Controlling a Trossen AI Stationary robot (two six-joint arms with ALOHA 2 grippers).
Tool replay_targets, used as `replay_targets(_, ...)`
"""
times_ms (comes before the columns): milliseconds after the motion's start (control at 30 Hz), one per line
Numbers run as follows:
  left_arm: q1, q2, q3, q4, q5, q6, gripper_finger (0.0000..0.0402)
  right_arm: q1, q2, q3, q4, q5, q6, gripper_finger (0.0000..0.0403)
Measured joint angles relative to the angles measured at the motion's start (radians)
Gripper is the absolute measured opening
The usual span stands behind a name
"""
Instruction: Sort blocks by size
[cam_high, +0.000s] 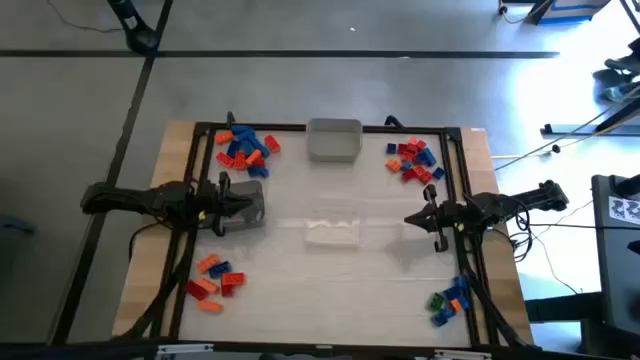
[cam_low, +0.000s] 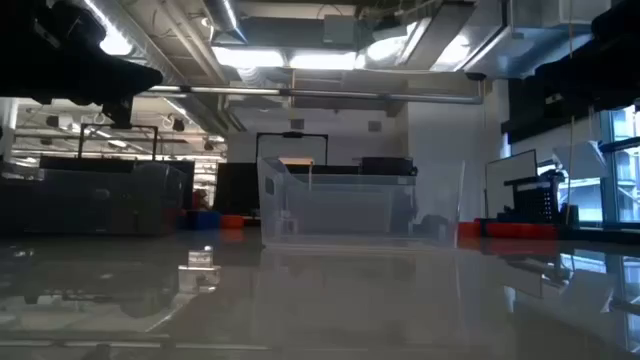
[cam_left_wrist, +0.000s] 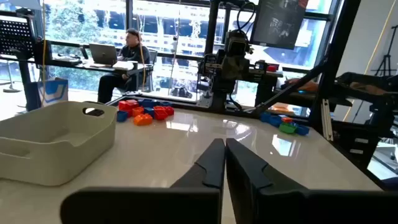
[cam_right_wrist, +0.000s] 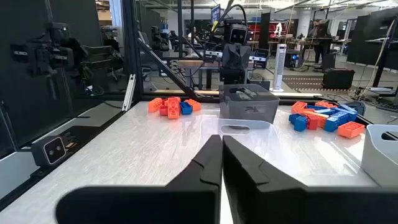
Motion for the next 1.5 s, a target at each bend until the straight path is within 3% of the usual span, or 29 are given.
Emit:
replay_targets(267,0.000,0.000,0.000,0.000,0.000,0.000,0.0004,0.000,0.000,0.000,0.003,0.047,0.000,0.0014)
replay_targets(1500,0.000,0.000,0.000,0.000,0.000,0.000,0.0004,0.000,0.000,0.000,0.001,0.052,0.000,0.0014)
